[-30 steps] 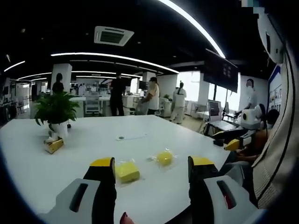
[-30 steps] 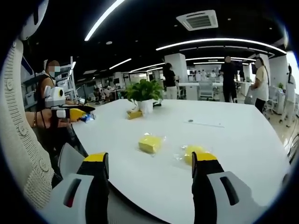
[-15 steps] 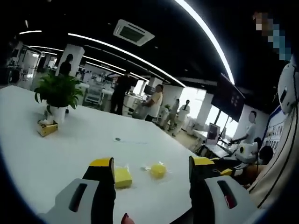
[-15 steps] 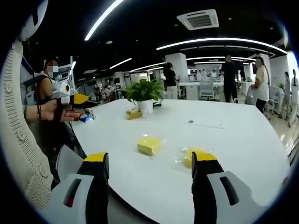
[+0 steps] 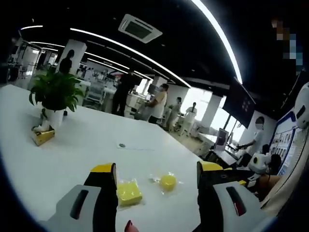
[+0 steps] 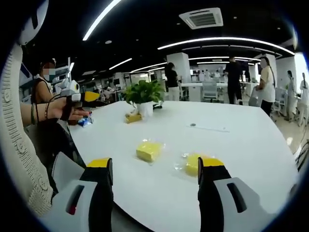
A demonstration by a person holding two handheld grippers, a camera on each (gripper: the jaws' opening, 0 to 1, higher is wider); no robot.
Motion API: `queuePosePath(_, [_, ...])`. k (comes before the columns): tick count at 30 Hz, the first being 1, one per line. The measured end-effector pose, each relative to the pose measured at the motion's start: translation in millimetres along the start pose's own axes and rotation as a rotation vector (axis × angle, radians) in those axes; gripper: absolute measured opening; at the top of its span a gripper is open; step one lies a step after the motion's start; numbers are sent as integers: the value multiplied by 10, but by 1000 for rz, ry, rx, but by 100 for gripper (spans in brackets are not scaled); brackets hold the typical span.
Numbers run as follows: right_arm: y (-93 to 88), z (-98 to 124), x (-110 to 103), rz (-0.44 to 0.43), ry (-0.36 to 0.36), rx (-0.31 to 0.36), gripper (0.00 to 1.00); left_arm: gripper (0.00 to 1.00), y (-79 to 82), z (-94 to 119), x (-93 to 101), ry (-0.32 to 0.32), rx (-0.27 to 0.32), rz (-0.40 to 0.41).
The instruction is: Compare the silicone blocks by pressing each to a similar depth, holding the contact briefly, and releasing to observe deformation and rebound differences across the visible hardness samples.
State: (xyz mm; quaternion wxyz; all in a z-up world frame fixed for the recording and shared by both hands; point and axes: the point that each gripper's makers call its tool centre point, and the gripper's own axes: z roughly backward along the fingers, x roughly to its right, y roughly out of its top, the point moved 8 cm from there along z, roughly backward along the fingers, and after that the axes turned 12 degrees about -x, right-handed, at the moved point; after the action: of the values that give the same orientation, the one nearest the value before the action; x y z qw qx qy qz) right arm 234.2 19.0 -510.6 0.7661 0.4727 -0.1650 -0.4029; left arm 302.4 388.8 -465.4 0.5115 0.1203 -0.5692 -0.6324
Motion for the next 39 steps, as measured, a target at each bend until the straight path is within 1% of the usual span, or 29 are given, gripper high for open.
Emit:
queuePosePath(3, [21,-44,23,4,-3,-14,66,66,10,-137,-123,-5,-19,25])
queuePosePath(4, [37,-59,36,5,-6,-17,66,66,4,-196,-186,-9,-31,48])
queuePosePath(5, [43,-62,40,6,-7,-19,66,66,4,-216,-206,-11,-32,53])
queuePosePath(7, [84,-80,71,7,-14,-18,66,66,-7,-330,-310,-29,-49,87])
queuePosePath(10, [112,-100,98,9,-23,-22,66,67,-20,-438,-421,-40,-60,118])
queuePosePath(14, [119,-140,138,4,-34,-39,66,67,-80,-609,-616,-46,-86,164])
queuePosePath(16, [124,-159,151,-1,-35,-44,66,67,-144,-692,-702,-67,-93,222])
queuePosePath(17, [125,-168,157,-3,-36,-46,66,67,-183,-725,-739,-71,-109,248])
queuePosePath(19, [128,-192,183,-10,-44,-58,66,66,-269,-831,-852,-65,-128,257])
queuePosePath(20, [142,-199,196,-24,-47,-53,66,66,-308,-869,-885,-65,-141,264])
queuePosePath(21, [153,-204,205,-32,-50,-46,66,67,-347,-905,-921,-67,-150,281])
queuePosePath(22, [164,-215,217,-51,-50,-42,66,67,-414,-961,-972,-70,-164,322])
queuePosePath(23, [173,-222,221,-59,-47,-39,66,67,-446,-992,-996,-75,-165,352])
queuePosePath(24, [176,-236,229,-56,-50,-43,66,66,-478,-1047,-1035,-90,-149,378])
queuePosePath(25, [173,-242,231,-53,-52,-49,66,66,-496,-1067,-1050,-97,-148,387])
queuePosePath(26, [165,-259,240,-44,-56,-66,66,66,-568,-1131,-1115,-94,-160,421])
queuePosePath(28, [147,-275,253,-42,-57,-85,66,64,-631,-1200,-1177,-101,-164,423])
queuePosePath(32, [129,-306,281,-42,-57,-116,66,63,-785,-1342,-1294,-101,-201,446])
queuePosePath(33, [124,-317,289,-36,-59,-128,66,62,-828,-1386,-1321,-107,-207,467])
queuePosePath(35, [120,-335,297,-38,-57,-143,66,62,-870,-1442,-1353,-118,-195,489])
queuePosePath(37, [121,-340,300,-40,-57,-147,66,63,-938,-1529,-1402,-132,-175,534])
queuePosePath(39, [114,-358,315,-41,-66,-160,66,63,-1006,-1593,-1450,-132,-178,563])
